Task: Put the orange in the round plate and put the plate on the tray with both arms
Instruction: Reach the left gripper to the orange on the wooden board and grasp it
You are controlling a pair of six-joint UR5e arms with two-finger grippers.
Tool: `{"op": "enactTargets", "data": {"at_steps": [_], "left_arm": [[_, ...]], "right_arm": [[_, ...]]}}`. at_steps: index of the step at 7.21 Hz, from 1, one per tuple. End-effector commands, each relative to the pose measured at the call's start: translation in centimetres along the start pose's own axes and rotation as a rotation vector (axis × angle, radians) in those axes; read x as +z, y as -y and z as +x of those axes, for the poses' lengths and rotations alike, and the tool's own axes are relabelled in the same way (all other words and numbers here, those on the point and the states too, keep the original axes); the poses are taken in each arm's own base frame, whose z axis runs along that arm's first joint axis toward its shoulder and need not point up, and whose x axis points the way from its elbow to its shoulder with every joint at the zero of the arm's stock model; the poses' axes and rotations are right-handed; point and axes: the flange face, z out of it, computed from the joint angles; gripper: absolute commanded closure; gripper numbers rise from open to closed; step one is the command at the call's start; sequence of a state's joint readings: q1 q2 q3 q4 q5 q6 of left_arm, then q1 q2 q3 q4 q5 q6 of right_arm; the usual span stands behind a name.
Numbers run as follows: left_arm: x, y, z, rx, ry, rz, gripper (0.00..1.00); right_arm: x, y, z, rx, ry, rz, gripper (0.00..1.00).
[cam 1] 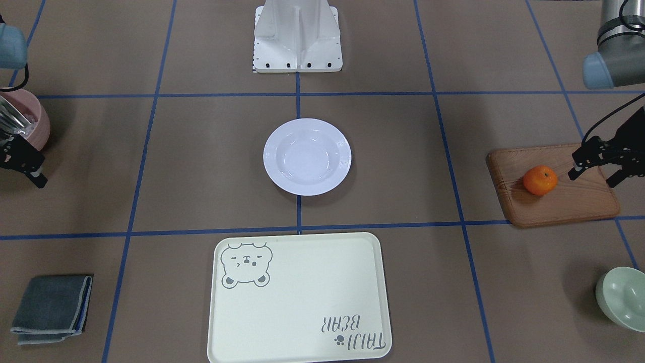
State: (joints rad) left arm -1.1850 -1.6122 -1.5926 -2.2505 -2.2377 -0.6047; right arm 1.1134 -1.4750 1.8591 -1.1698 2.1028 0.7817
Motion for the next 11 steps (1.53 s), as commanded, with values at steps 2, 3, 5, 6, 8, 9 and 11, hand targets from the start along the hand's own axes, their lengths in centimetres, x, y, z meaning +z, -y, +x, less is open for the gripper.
{"op": "enactTargets", "data": {"at_steps": [2,3,5,6,8,9,11], "left_arm": [[6.3,-5.2,3.0,0.065,0.082,-0.025,0.02],[7.0,-5.6,3.1,0.073,0.082,-0.04,0.02],[8.5,-6.5,2.6,0.08,0.099,-0.066,0.02],[8.9,-6.8,2.5,0.081,0.1,-0.073,0.02],[8.9,-6.8,2.7,0.09,0.092,-0.066,0.86],[8.5,-6.6,3.0,0.096,0.082,-0.063,1.0],[4.4,-4.0,5.9,0.073,0.0,-0.071,1.0]], "right_arm": [[0.7,-0.8,-2.9,-0.012,-0.049,0.003,0.0],[0.8,-0.9,-2.9,-0.013,-0.05,0.001,0.0],[1.0,-1.0,-2.9,-0.014,-0.05,0.0,0.0],[1.1,-1.0,-2.9,-0.015,-0.051,-0.001,0.0],[1.3,-1.2,-3.0,-0.019,-0.05,-0.005,0.0],[1.3,-1.1,-3.1,-0.021,-0.052,-0.002,0.0],[1.3,-1.1,-3.2,-0.023,-0.053,0.003,0.0]]}}
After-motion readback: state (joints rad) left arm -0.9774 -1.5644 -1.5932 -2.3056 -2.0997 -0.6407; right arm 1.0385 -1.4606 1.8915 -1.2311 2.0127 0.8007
